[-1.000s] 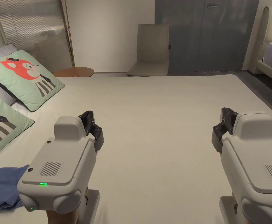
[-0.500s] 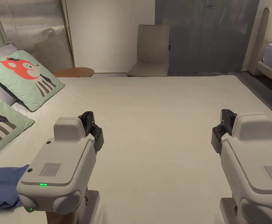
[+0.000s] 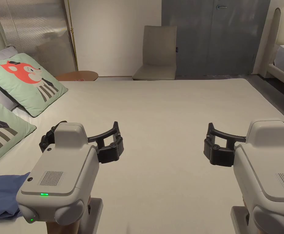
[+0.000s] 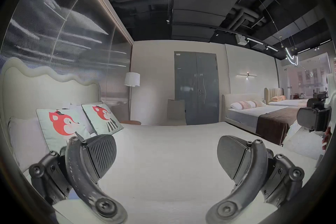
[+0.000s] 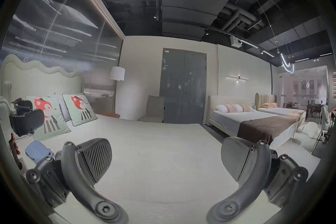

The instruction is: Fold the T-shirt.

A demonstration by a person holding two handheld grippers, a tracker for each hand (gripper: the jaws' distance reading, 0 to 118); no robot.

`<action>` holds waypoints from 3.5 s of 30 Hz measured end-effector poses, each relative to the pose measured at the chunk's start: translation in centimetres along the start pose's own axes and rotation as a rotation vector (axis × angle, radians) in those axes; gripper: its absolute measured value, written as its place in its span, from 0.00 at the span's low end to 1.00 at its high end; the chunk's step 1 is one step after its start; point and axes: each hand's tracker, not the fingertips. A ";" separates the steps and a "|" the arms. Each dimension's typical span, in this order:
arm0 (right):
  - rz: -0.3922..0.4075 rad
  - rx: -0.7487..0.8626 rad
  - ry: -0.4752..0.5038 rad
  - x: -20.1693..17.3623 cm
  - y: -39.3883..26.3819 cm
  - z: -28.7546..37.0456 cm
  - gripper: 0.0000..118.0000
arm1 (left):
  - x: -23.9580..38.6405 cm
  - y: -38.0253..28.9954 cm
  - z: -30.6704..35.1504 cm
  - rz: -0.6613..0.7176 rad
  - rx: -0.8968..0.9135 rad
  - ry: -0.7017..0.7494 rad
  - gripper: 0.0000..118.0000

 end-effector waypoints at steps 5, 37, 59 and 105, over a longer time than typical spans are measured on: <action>0.003 0.000 0.003 0.0 -0.3 -0.4 1.00 | 0.1 0.0 0.1 -0.002 0.000 0.002 0.94; -0.002 0.009 0.012 -0.1 0.3 0.6 1.00 | -0.7 -0.3 0.3 -0.007 -0.004 0.004 0.94; 0.004 0.015 0.017 -0.2 0.2 0.7 1.00 | -0.6 -0.4 0.5 -0.012 -0.006 -0.001 0.94; -0.003 -0.033 0.014 -0.5 0.4 0.1 1.00 | -0.7 -0.4 0.6 -0.022 -0.021 -0.011 0.94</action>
